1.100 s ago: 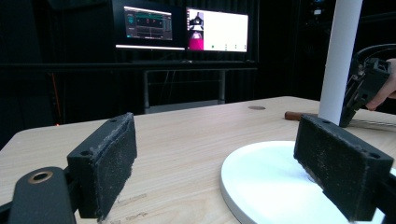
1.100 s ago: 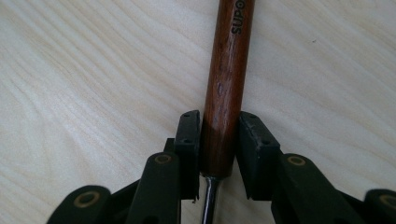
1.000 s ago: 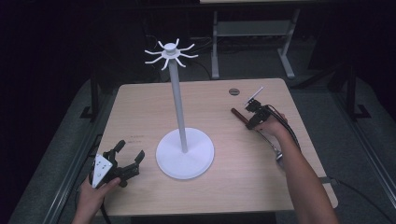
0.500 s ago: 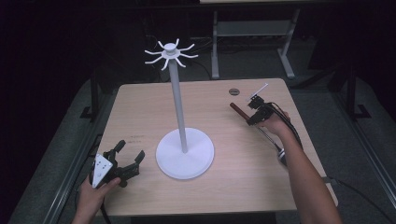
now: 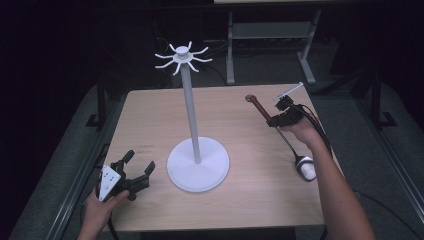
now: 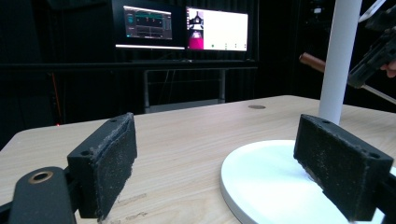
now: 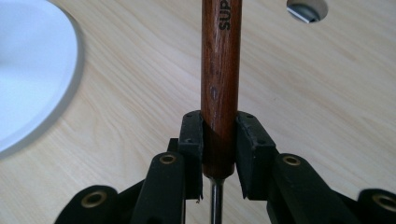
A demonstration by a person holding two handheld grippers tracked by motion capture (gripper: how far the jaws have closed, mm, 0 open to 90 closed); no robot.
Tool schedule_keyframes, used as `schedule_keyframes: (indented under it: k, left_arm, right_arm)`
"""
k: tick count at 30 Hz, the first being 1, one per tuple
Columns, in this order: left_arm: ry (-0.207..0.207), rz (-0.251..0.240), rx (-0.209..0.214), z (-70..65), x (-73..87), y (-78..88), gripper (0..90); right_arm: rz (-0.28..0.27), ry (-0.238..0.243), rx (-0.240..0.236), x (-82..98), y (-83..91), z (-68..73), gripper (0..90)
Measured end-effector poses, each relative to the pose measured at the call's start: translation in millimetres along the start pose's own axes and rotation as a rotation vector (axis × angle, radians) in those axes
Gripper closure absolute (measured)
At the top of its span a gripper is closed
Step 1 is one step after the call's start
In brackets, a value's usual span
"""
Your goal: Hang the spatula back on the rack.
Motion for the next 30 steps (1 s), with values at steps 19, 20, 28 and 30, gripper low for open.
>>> schedule_keyframes:
  k: [19, 20, 28, 30]
  left_arm:
    - [-0.001, 0.001, -0.004, 0.1, 0.0, 0.0, 12.8]
    - [0.000, 0.000, -0.005, 0.0, 0.0, -0.2, 12.8]
    - [0.000, 0.000, -0.006, 0.4, 0.0, -0.1, 12.8]
    - [0.002, 0.001, -0.007, 0.4, 0.0, 0.0, 12.8]
  right_arm:
    - [-0.297, -0.043, -0.066, 12.1, 61.7, 8.1, 73.1]
    - [-0.310, -0.046, -0.071, 12.9, 63.8, 8.4, 73.1]
    - [-0.448, -0.069, -0.108, 20.1, 86.9, 13.7, 73.2]
    - [-0.472, -0.072, -0.120, 22.0, 91.7, 15.1, 73.2]
Point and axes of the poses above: each handheld gripper's, and its own axes: y roughly backward along the jaws, x roughly out of its underside, z roughly to its left, the point moved 2 cm from there along -y, roughly forward along the jaws, and after that the axes turned 9 degrees about x, right-handed, at the moved point
